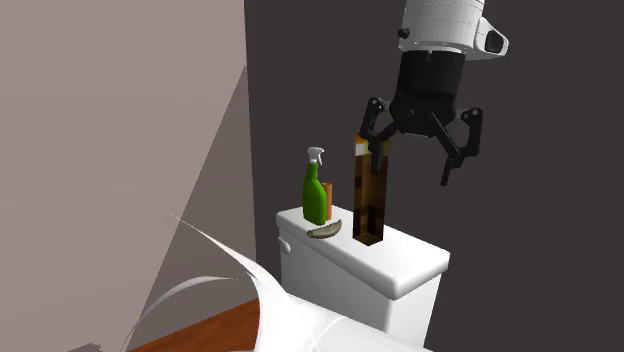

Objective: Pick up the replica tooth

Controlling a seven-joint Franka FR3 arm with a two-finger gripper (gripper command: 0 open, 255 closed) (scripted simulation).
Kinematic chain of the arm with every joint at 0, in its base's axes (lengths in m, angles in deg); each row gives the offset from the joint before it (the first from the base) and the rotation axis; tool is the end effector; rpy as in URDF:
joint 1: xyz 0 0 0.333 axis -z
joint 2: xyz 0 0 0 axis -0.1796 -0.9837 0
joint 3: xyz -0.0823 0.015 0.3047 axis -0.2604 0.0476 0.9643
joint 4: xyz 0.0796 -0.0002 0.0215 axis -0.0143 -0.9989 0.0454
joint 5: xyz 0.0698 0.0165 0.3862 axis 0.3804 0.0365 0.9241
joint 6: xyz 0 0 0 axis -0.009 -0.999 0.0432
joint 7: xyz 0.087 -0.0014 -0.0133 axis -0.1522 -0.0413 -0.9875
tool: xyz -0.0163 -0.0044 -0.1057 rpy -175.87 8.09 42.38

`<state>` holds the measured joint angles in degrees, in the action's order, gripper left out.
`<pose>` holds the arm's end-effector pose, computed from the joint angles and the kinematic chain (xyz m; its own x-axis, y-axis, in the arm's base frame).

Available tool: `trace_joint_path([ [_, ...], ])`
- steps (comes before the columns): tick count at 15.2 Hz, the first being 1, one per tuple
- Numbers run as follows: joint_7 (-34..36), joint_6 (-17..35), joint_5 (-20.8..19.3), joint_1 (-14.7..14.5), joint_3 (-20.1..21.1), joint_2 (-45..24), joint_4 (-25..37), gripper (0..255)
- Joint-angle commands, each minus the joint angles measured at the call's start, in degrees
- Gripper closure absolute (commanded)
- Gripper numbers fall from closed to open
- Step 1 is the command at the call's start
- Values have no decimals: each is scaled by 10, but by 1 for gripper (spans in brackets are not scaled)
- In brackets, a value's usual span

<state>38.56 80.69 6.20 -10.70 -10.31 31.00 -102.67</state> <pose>0.3059 0.0102 0.5623 0.9977 0.0656 0.0172 0.0672 -0.9907 -0.1180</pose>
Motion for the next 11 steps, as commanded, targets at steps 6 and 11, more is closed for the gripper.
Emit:
trace_joint_path([
  [6, 92, 69, 30, -7, 72, -60, -1, 0],
  [11, 186, 135, 43, -6, 140, -144, 23, 0],
])
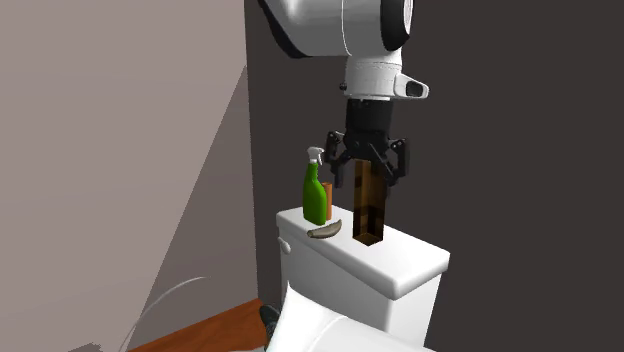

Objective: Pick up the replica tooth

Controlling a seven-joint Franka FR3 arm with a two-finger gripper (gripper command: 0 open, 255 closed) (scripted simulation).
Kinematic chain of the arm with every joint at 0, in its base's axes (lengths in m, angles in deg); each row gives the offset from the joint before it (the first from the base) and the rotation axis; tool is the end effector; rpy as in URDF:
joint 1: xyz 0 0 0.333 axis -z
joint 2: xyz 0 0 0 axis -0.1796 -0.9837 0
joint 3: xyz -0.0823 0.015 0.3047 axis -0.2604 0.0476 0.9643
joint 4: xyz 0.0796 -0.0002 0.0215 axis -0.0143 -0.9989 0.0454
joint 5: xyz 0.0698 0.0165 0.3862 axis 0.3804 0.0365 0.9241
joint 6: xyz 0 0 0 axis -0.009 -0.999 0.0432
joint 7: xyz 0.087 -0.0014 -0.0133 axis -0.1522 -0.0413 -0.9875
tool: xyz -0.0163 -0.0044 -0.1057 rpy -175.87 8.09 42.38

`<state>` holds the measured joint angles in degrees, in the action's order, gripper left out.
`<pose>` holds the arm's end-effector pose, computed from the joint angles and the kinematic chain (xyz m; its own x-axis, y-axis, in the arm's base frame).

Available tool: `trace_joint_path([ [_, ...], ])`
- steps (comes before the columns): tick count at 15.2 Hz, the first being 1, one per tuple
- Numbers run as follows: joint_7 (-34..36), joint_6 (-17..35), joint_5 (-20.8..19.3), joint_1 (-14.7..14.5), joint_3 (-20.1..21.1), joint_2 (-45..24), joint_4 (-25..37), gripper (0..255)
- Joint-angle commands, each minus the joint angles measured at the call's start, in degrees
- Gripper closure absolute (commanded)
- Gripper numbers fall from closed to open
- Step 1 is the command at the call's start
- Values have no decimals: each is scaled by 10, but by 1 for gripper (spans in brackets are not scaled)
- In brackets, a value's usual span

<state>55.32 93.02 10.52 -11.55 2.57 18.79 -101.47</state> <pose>0.3622 0.1112 0.5125 0.9976 -0.0681 0.0086 -0.0674 -0.9956 -0.0647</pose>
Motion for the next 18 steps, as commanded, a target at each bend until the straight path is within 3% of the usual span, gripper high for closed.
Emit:
trace_joint_path([
  [1, 37, 24, -1, 4, 25, -41, 19, 0],
  [9, 206, 104, -51, 22, 120, -218, 112, 0],
  [14, 326, 126, -128, 22, 157, -348, 199, 0],
  [18, 418, 121, -197, -1, 160, -457, 287, 0],
])
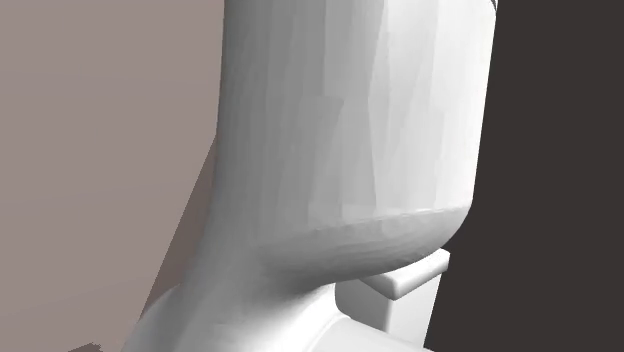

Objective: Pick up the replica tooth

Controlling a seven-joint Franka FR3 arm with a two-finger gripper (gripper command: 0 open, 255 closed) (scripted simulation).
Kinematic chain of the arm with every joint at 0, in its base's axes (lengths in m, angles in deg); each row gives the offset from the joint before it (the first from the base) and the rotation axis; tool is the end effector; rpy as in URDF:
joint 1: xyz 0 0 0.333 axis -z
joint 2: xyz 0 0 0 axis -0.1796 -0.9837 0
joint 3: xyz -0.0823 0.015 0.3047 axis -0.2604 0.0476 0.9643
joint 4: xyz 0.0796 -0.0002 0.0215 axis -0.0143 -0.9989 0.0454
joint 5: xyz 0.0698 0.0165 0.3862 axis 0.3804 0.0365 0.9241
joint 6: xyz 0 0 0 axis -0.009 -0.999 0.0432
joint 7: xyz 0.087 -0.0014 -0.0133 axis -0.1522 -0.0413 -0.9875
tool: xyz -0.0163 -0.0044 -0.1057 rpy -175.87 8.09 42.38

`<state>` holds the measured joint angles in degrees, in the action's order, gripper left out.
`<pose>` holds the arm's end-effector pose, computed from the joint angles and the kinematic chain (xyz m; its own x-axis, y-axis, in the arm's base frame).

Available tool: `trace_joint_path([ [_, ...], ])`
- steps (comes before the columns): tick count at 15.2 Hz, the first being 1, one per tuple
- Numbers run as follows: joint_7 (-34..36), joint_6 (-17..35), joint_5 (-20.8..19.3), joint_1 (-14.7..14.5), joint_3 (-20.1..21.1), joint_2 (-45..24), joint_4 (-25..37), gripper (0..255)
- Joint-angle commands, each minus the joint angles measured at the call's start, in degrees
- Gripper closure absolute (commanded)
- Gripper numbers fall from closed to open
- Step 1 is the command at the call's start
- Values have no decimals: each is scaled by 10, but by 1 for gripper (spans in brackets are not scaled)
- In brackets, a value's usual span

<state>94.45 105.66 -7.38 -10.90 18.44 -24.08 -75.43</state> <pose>0.5167 0.2688 0.4014 0.9426 -0.3337 0.0130 -0.3339 -0.9418 0.0383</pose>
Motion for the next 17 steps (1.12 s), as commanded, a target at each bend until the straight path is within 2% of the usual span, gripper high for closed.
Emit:
trace_joint_path([
  [1, 46, -9, -34, -16, -2, -55, 50, 0],
  [4, 93, -24, -71, -44, -15, -126, 121, 0],
  [13, 105, 23, -88, -49, -23, -153, 98, 0],
  [14, 105, 22, -88, -49, -23, -154, 99, 255],
  [17, 105, 24, -88, -48, -23, -153, 97, 255],
])
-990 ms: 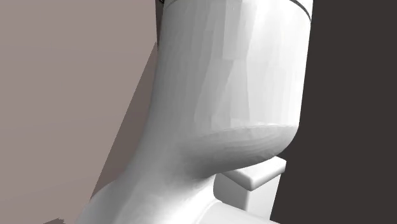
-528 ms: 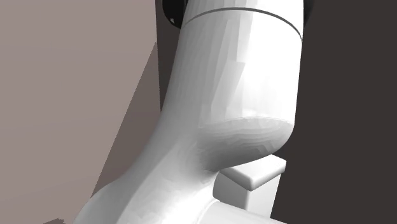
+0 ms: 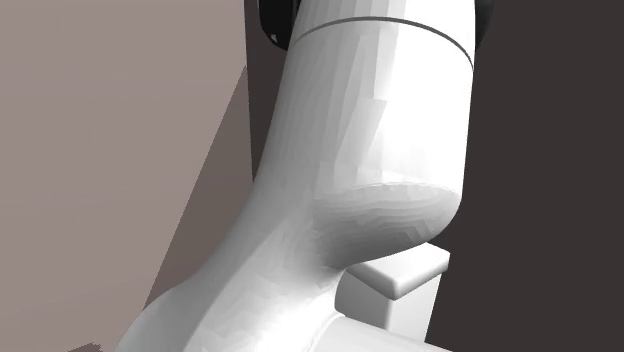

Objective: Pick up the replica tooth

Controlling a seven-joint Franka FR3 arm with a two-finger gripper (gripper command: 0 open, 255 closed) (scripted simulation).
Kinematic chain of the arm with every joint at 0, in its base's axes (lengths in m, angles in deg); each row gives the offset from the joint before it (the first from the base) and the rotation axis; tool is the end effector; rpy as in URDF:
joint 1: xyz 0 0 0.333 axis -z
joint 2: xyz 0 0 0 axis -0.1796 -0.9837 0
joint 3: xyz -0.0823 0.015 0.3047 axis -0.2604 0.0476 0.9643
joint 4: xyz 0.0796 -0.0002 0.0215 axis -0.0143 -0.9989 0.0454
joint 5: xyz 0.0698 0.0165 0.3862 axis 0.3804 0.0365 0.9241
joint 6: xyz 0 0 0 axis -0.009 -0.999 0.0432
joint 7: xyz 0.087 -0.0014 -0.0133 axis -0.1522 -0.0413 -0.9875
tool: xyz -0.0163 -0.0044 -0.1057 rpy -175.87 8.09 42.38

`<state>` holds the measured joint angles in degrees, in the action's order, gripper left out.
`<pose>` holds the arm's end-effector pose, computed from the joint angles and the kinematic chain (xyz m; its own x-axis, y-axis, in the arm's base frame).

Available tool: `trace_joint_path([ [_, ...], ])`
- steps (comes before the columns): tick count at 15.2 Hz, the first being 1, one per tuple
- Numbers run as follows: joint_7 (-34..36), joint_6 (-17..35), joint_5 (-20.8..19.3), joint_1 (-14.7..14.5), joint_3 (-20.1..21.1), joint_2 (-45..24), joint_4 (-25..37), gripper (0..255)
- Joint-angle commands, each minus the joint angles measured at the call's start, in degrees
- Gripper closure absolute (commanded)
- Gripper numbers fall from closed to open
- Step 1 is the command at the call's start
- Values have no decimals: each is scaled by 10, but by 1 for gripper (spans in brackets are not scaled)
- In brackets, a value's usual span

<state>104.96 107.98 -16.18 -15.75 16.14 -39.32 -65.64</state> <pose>0.5624 0.3032 0.3312 0.9150 -0.4029 0.0213 -0.4034 -0.9128 0.0646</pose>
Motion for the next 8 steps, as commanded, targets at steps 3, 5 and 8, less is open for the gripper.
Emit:
trace_joint_path([
  [3, 0, 0, 0, 0, 0, -1, -1, 255],
  [5, 0, 0, 0, 0, 0, 0, -1, 255],
  [8, -3, -13, 5, 1, 2, 7, 6, 255],
])
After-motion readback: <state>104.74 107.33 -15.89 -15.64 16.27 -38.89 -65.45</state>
